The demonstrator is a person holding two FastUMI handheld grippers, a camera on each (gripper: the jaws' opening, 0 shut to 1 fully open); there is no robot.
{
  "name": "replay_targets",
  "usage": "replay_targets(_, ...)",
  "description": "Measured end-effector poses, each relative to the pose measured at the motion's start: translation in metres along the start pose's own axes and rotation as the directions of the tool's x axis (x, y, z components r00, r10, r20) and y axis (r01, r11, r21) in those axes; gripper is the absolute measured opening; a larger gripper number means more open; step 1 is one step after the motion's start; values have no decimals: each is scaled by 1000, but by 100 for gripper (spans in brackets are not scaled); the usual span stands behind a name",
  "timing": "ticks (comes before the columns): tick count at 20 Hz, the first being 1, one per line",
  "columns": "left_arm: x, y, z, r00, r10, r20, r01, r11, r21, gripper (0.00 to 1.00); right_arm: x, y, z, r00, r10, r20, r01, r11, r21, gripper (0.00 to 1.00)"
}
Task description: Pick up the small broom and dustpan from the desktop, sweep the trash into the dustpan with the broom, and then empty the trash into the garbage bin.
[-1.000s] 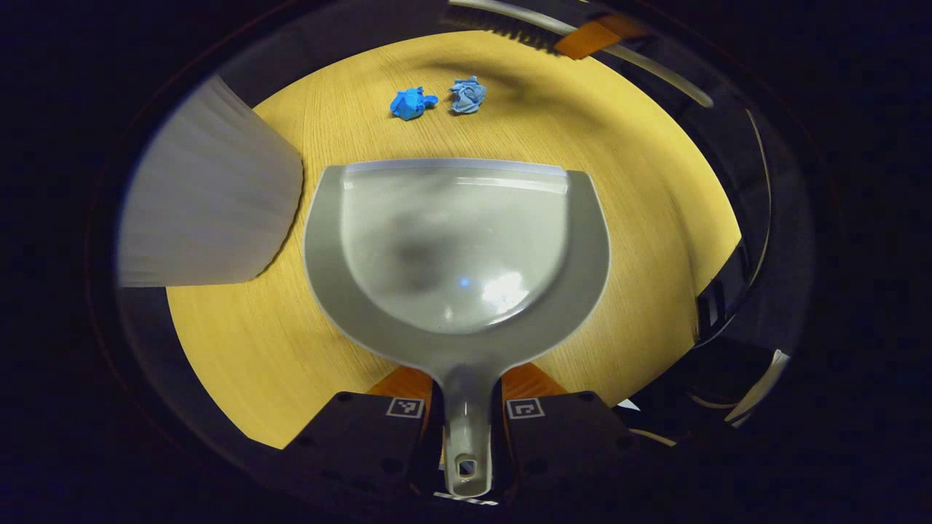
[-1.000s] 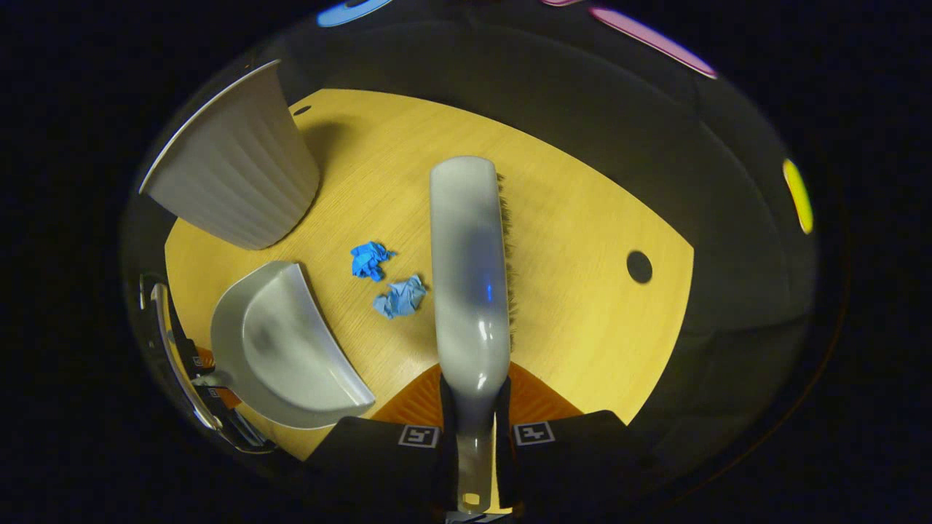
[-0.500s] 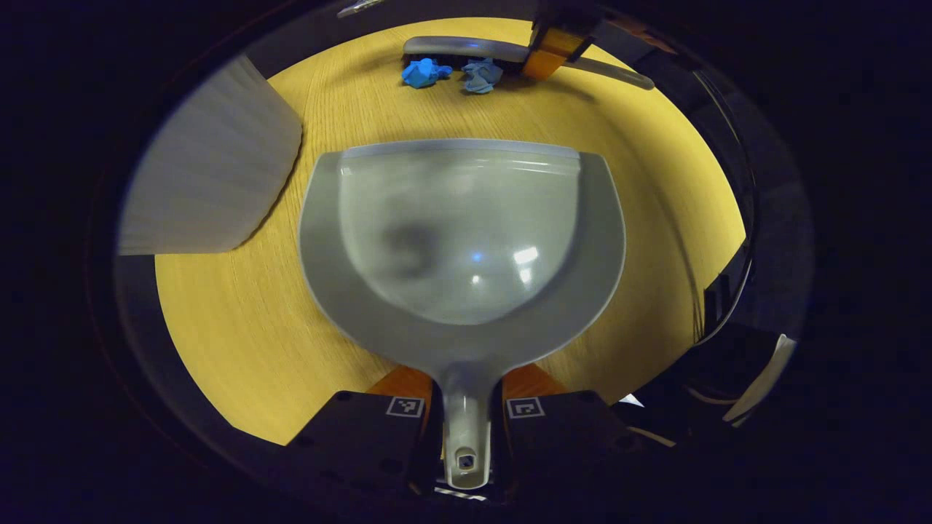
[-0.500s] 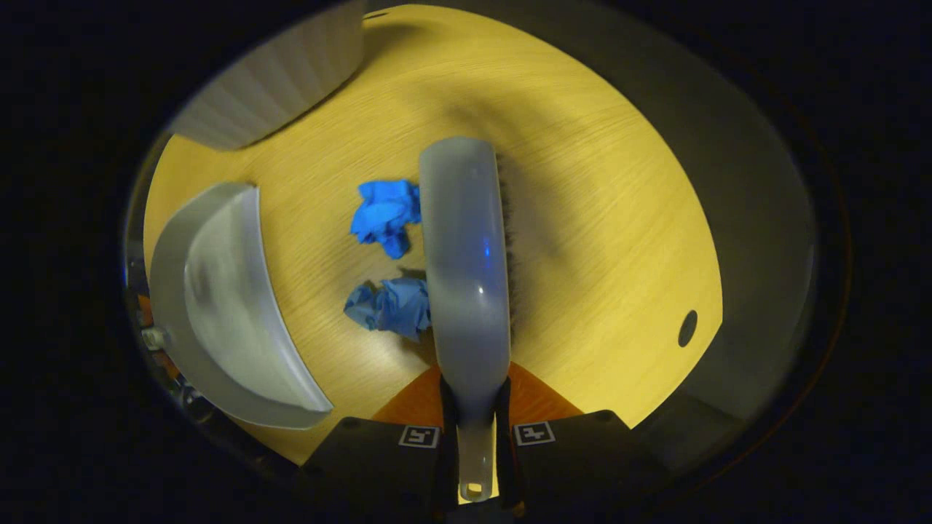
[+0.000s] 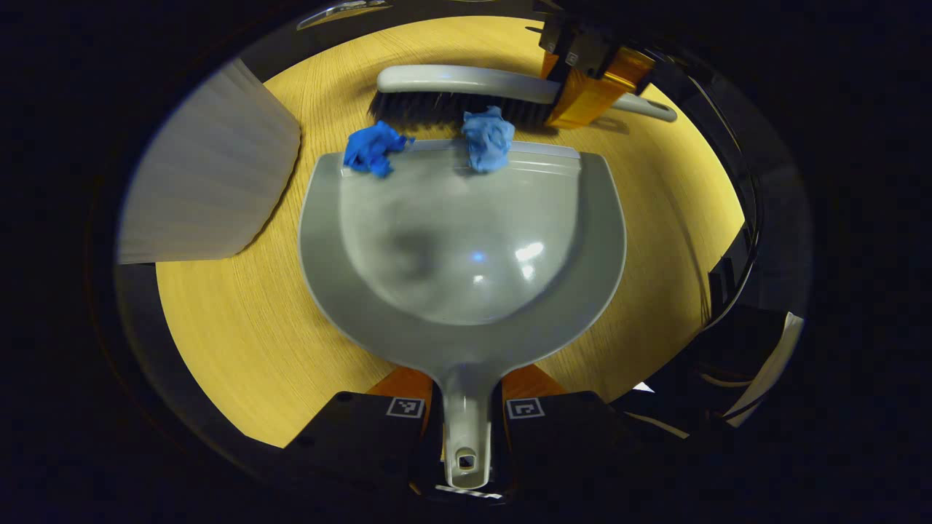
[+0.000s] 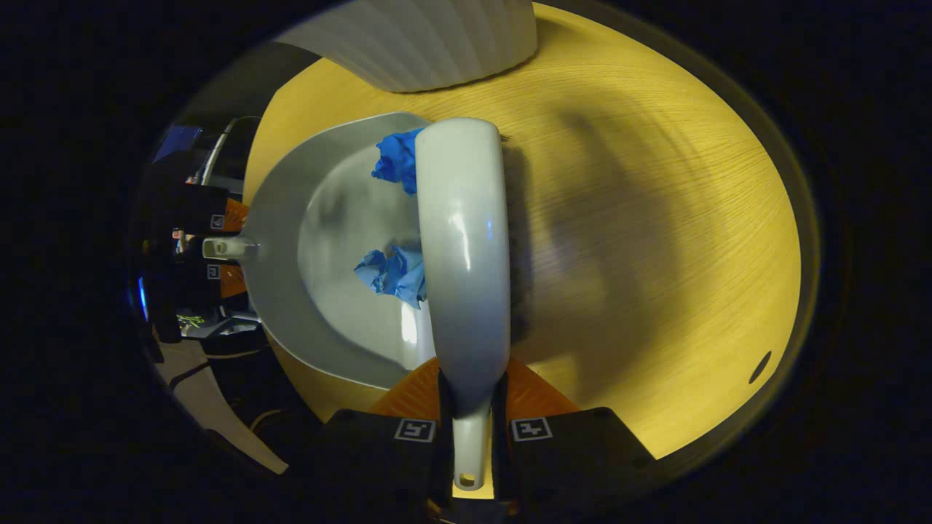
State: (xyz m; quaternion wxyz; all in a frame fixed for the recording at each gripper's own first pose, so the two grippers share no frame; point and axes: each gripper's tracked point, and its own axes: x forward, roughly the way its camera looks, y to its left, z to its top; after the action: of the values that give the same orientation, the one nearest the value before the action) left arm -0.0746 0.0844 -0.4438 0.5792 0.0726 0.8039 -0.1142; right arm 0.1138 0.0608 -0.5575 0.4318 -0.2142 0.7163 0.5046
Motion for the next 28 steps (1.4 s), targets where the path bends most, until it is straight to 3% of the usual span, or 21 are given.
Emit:
replay_targets(3, 0, 2, -1, 1000, 7, 0, -7, 1000, 23, 25, -20, -17, -5, 996, 81, 31, -82, 996, 40, 23)
replay_targets(9, 3, 3, 1, 1000, 2, 29, -3, 999, 33, 25, -33, -20, -16, 981, 132, 140, -155, 974, 167, 23)
replay_targets(15, 1, 4, 5, 990, -13, 142, 6, 999, 51, 24, -73, -14, -13, 932, 182, 314, -260, 938, 228, 23)
replay_targets(17, 6, 8, 1, 978, -14, 207, 3, 999, 51, 25, -80, -18, -13, 889, 174, 423, -294, 927, 235, 23)
replay_targets(22, 1, 0, 0, 910, -16, 414, 10, 1000, 15, 25, -115, -22, -25, 708, 133, 694, -395, 888, 233, 22)
replay_targets(28, -22, 9, 25, 799, 32, 600, -36, 999, -5, 24, -106, -23, -31, 510, 0, 860, -354, 911, 210, 22)
